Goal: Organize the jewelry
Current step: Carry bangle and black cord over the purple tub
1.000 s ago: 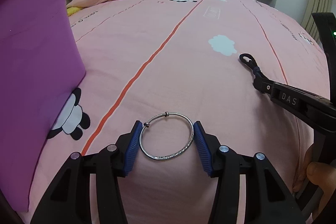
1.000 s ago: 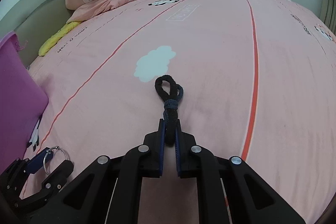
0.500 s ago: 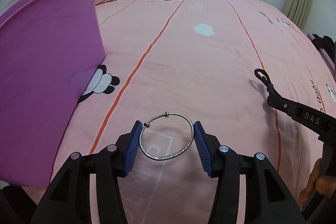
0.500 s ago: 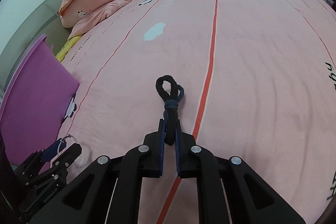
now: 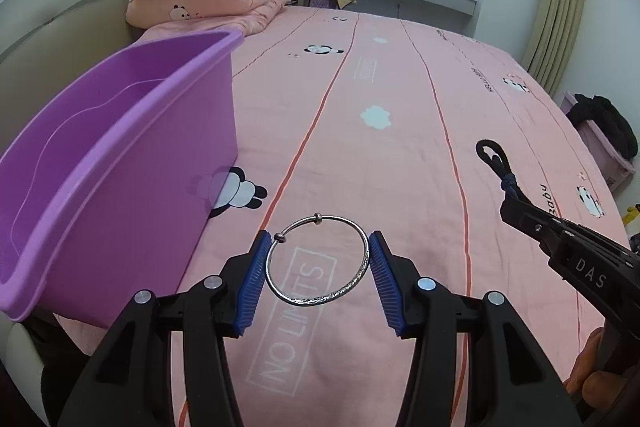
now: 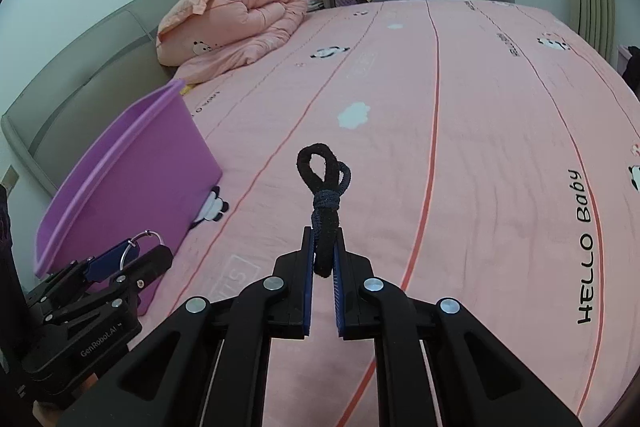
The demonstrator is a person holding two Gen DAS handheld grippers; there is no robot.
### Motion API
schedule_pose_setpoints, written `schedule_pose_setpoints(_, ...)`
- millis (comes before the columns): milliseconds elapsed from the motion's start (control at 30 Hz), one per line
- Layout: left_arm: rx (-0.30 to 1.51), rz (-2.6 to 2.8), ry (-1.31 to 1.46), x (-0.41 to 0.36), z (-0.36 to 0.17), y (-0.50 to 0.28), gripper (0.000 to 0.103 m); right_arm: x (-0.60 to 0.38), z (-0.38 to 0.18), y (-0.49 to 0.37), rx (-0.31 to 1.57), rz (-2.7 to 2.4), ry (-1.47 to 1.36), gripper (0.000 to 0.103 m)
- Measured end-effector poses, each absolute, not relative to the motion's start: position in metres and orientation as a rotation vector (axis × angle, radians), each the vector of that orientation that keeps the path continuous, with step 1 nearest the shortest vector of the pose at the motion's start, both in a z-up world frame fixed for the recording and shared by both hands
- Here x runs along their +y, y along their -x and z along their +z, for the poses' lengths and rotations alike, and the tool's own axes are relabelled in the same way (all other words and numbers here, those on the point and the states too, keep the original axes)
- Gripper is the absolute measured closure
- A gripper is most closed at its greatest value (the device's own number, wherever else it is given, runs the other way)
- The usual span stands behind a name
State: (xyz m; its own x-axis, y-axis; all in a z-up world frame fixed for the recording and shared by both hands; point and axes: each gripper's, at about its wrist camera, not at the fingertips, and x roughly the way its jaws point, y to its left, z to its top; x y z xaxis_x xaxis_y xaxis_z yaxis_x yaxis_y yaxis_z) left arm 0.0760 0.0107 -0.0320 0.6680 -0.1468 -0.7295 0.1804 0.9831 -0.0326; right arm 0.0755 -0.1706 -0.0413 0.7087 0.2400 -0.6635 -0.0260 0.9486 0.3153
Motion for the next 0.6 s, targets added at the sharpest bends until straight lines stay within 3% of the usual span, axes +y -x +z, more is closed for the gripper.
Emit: schedule_pose_setpoints(600, 0.654, -0.076, 0.053, 0.096, 0.064, -0.063, 0.054, -0.088, 0.043, -0.080, 0.659, 0.283, -0.182, 0.094)
